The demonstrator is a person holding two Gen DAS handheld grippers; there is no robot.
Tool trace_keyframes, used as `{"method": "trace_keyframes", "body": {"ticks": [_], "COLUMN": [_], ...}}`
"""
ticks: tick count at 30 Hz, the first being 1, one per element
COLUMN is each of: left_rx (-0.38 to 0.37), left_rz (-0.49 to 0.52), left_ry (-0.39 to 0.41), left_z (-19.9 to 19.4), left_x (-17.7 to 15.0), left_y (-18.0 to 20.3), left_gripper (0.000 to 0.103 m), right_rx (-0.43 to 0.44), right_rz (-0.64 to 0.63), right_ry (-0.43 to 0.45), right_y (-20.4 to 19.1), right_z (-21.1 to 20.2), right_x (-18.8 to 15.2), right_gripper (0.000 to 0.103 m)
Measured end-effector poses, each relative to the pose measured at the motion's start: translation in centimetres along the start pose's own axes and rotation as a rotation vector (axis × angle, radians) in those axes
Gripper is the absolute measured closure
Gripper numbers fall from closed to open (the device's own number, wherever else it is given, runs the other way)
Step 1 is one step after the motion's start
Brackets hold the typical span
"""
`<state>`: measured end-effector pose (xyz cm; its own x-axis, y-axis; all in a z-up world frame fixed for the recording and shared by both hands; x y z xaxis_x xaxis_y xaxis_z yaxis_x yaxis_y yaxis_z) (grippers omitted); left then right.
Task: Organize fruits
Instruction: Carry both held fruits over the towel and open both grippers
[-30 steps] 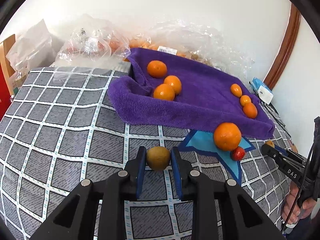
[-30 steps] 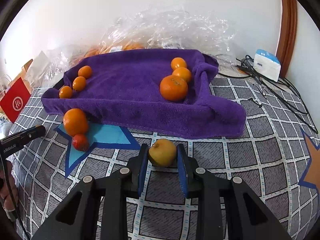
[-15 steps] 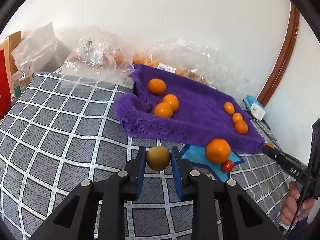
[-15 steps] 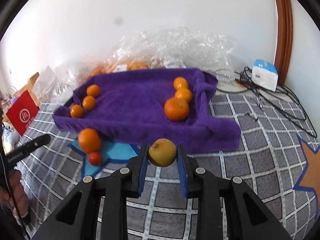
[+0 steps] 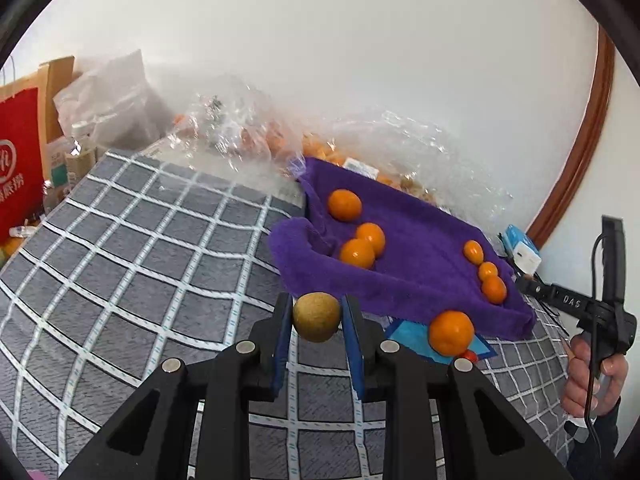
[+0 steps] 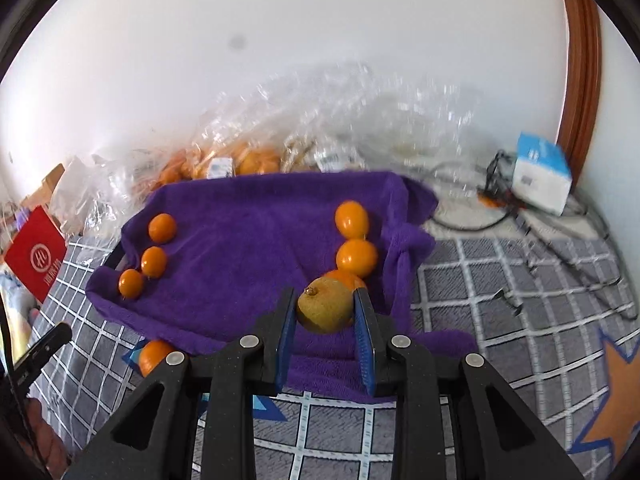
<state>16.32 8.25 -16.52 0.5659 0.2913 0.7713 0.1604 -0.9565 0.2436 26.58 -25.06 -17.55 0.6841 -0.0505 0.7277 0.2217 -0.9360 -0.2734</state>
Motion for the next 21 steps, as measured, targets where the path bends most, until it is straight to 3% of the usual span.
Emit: {"method": "trace_keyframes", "body": {"ticks": [2,6,11,16,21], "left_rx": [0.022,-0.022,0.023,0.021,0.069], "left_rz": [0.011,-0.020,0.054,0.040,0.060], "left_ry": [0.012,-0.027,0.000,-0.043,-0.075], "left_z": [-0.1,-0.3,-0.1,2.6,5.6], "left_x": [0.4,2.2,5.0,5.6,6.4], "left_y": [-0.1,0.2,2.4,4.0,5.0], "left_gripper": [0.079,0.079,0.079,0.079,0.079], "right_rx": [0.010,0.069,0.061,0.037,0.029], "right_rz": [0.024,0.092,0.078,0.038,0.029], "right_ry": [-0.024,-0.063,-0.071,-0.055,-0.054], "right_y": [0.7,2.0,1.8,1.4,1.3], "right_z": [0.8,1.9,2.3,2.3,2.3], "right_x": [-0.4,-0.9,-1.0,-1.3,-1.3], "right_gripper": [0.075,0.075,0.075,0.075,0.075]}}
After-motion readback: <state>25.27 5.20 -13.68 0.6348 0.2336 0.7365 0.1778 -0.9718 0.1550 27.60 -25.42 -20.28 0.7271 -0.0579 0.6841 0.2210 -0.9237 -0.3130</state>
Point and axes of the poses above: each gripper's, at about its wrist camera, not at the fingertips, and z roughly the way its jaws point, y to its right, x to its top, the point moved 3 cm from there along z, roughly the way its jaws point, and after that the axes turned 7 degrees about x, right-handed, at the moved point
